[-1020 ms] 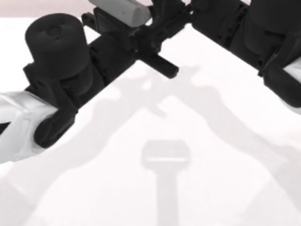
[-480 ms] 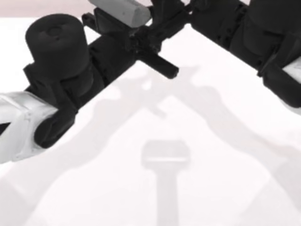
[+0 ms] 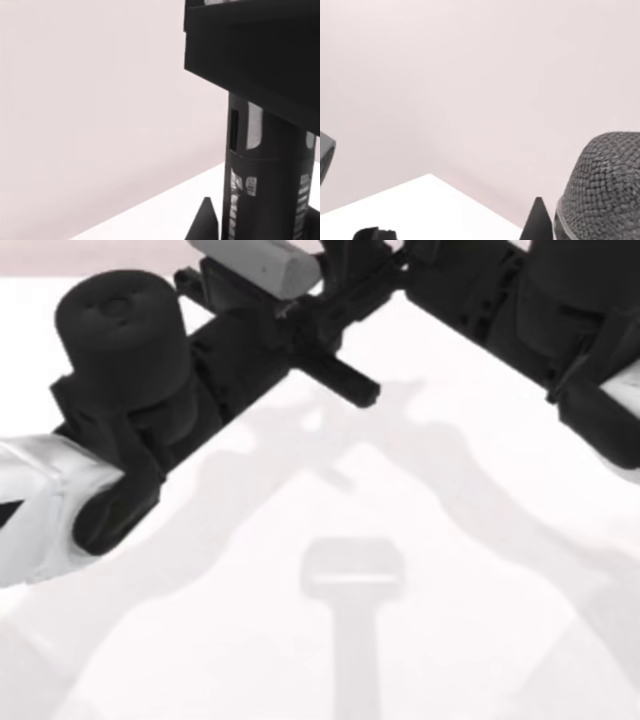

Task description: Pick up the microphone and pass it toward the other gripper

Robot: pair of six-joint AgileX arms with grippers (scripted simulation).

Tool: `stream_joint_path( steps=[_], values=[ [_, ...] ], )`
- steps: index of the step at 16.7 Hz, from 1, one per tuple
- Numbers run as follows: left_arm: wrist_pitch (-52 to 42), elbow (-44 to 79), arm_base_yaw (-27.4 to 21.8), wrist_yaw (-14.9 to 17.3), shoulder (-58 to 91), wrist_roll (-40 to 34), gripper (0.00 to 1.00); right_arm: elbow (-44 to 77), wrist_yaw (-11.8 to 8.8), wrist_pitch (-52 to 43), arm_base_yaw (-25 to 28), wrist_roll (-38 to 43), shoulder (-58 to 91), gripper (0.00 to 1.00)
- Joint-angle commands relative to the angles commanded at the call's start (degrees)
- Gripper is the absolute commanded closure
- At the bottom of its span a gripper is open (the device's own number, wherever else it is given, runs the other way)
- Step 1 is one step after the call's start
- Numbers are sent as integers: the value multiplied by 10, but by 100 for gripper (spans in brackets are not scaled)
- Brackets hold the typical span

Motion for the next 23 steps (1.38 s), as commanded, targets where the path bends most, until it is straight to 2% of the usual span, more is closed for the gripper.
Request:
stream_joint_path(
  steps=[6, 14, 15, 16, 19, 23],
  values=[
    [0, 0, 0, 0, 0, 0, 2, 0, 0, 0, 0, 0, 0, 100],
    [0, 0, 0, 0, 0, 0, 0, 0, 0, 0, 0, 0, 0, 100],
    [0, -9, 10, -14, 8, 10, 0, 8, 8, 1, -2, -4, -8, 100],
    [0, -11, 10, -14, 6, 10, 0, 7, 7, 1, -2, -4, -9, 100],
    [-10, -44, 20, -10, -35, 10, 0, -9, -11, -1, -19, 0, -23, 100],
    [-30, -115, 37, 1, -131, 9, 0, -39, -50, 0, -54, 1, -56, 100]
  ],
)
